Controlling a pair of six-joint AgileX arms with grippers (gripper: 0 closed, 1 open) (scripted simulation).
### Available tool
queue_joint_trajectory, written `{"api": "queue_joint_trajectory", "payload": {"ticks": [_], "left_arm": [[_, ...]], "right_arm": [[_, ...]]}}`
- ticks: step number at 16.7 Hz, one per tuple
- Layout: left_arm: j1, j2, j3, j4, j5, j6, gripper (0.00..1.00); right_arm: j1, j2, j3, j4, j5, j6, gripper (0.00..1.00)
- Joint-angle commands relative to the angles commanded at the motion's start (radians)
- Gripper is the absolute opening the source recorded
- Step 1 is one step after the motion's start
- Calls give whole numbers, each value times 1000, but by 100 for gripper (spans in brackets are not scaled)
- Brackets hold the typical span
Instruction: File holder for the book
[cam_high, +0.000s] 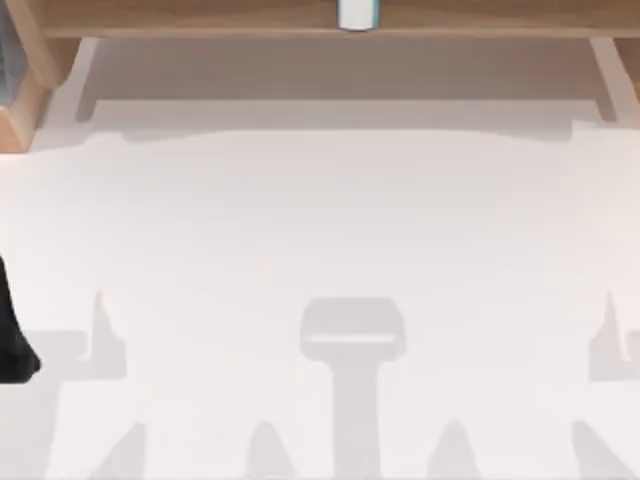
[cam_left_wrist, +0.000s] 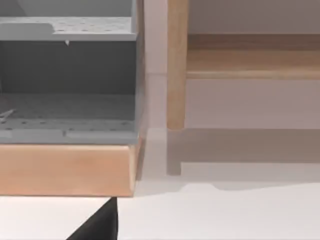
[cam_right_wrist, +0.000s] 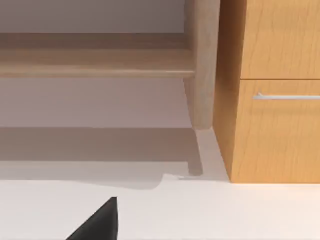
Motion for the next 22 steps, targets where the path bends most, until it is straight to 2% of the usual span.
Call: {"api": "queue_joint_trajectory", "payload": {"ticks": [5,9,13,22], "left_arm": [[-24,62,55,24,-23,0,100],[-106,291,240,105,-100,2,100],[-225,660,508,223,-211,4,100],[-522,1655,1179,517,-490,9,100]], "right_arm": [[0,0,0,0,0,0,100],[0,0,0,0,0,0,100],[0,0,0,0,0,0,100],[0,0,0,0,0,0,100]]}}
